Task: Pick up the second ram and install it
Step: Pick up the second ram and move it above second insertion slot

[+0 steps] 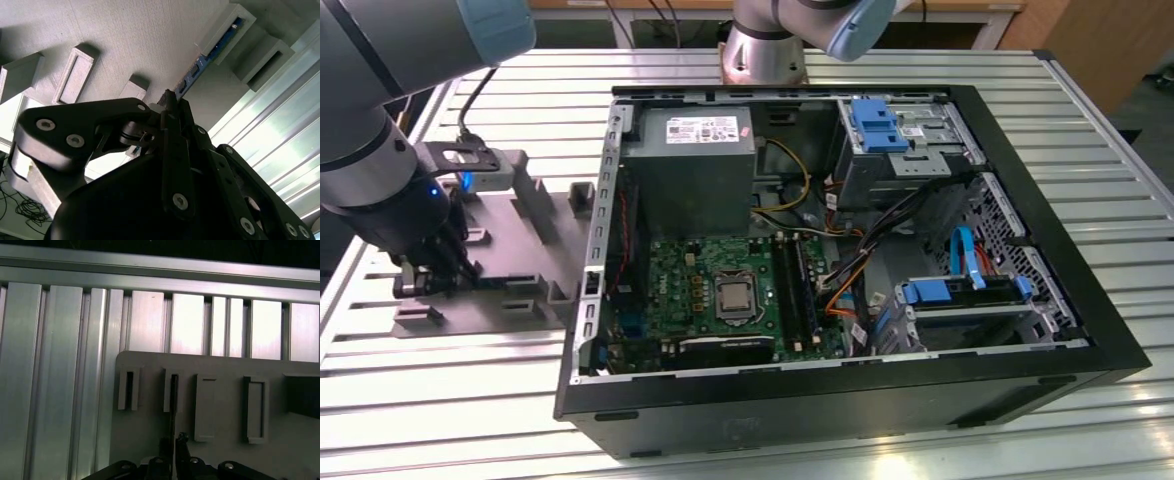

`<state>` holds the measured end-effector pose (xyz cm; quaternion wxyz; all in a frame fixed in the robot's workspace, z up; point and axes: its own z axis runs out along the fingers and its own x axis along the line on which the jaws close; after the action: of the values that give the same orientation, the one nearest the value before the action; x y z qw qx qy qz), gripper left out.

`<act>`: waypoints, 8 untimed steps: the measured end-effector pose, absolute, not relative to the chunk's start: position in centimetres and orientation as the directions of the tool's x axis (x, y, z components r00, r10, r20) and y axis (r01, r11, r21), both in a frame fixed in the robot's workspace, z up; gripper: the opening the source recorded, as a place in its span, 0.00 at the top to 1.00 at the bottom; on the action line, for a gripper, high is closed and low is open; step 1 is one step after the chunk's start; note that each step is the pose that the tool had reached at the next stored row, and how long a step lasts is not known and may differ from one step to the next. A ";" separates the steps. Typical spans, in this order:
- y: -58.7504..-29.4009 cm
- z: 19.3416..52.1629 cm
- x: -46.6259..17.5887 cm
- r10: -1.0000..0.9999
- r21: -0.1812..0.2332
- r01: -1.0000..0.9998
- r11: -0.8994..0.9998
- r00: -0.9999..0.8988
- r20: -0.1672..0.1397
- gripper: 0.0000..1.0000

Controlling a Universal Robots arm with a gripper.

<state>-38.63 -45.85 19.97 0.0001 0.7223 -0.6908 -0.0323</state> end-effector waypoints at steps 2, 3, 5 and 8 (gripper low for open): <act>-45.9 20.0 -38.6 -0.998 0.045 -0.998 -0.046 0.043 -0.047 0.81; -45.8 20.0 -38.6 -0.998 0.045 -0.998 -0.046 0.043 -0.047 0.81; -45.9 20.0 -38.6 -0.998 0.045 -0.998 -0.045 0.043 -0.047 0.82; -45.8 20.0 -38.6 -0.998 0.045 -0.998 -0.045 0.043 -0.047 0.88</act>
<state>-38.63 -45.85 19.97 0.0001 0.7223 -0.6908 -0.0323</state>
